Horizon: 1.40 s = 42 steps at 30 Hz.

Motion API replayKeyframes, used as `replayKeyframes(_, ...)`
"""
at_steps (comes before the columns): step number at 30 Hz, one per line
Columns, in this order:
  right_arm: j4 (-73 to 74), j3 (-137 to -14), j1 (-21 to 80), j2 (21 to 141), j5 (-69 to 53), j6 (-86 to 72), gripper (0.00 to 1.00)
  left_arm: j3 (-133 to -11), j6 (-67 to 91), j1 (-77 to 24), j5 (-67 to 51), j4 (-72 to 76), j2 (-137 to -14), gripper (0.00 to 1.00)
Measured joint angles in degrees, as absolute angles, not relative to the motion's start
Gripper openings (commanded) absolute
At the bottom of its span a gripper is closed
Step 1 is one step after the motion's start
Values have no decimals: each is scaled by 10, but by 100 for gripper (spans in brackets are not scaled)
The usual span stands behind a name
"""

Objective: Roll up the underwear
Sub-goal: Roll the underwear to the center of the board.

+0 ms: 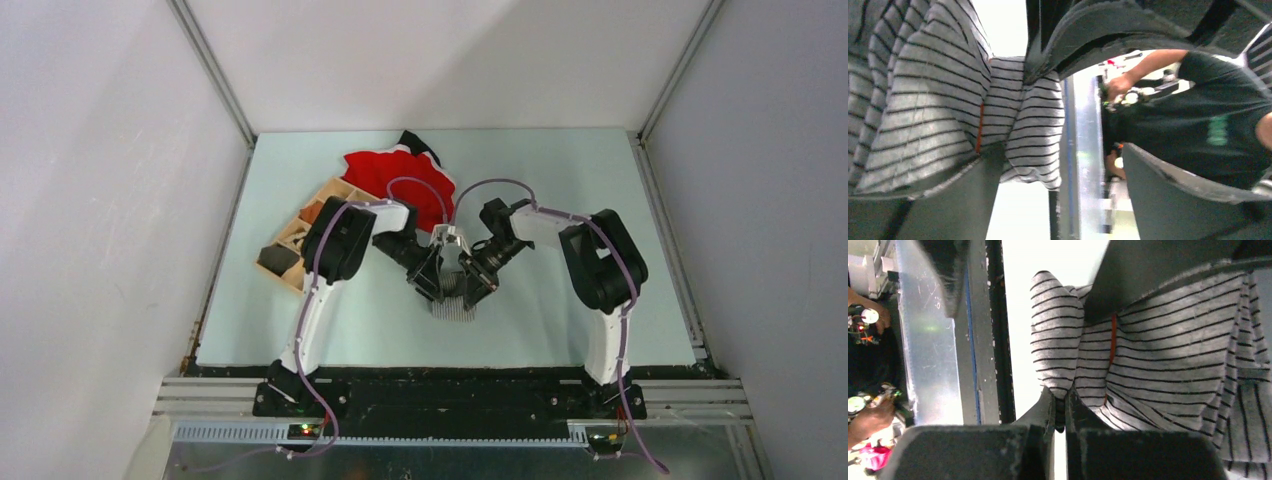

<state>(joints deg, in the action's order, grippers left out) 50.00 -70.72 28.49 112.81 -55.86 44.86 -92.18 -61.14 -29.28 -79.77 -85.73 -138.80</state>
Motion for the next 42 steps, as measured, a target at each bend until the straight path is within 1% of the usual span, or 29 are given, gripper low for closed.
replayKeyframes(9,582,-798,283,1207,-571,431,0,-928,-517,-265,-792,-887,-1396,99)
replayKeyframes(11,592,-808,282,1217,-571,421,0,-928,-479,-262,-780,-872,-1394,99)
replayKeyframes(13,602,-817,279,1227,-572,415,0,-920,-404,-259,-755,-825,-1379,99)
replayKeyframes(14,606,-820,279,1230,-573,415,0,-902,-338,-258,-728,-769,-1356,99)
replayKeyframes(15,610,-821,279,1231,-571,410,0,-879,-259,-256,-670,-704,-1321,99)
replayKeyframes(17,612,-821,279,1234,-566,392,0,-847,-158,-249,-588,-636,-1266,99)
replayKeyframes(20,621,-818,268,1255,-546,322,0,-846,-108,-237,-482,-543,-1192,99)
replayKeyframes(23,636,-815,254,1279,-550,267,0,-868,-95,-232,-390,-470,-1124,99)
replayKeyframes(25,641,-816,249,1285,-549,247,0,-861,-95,-231,-331,-424,-1067,99)
replayKeyframes(27,647,-821,248,1291,-548,231,0,-799,-108,-235,-263,-330,-973,99)
replayKeyframes(29,656,-830,246,1299,-547,221,0,-694,-151,-253,-202,-228,-838,99)
replayKeyframes(31,663,-835,246,1305,-547,213,0,-623,-193,-296,-152,-140,-751,99)
replayKeyframes(32,665,-837,246,1306,-546,210,0,-598,-215,-332,-127,-103,-723,99)
replayKeyframes(35,669,-844,253,1305,-534,210,0,-592,-241,-419,-114,-57,-731,92)
replayKeyframes(38,668,-847,268,1290,-509,216,0,-574,-241,-437,-135,-53,-783,89)
replayKeyframes(40,663,-847,281,1272,-487,222,0,-522,-253,-438,-142,-44,-787,87)
replayKeyframes(42,657,-847,295,1255,-466,228,0,-439,-286,-438,-147,-26,-765,85)
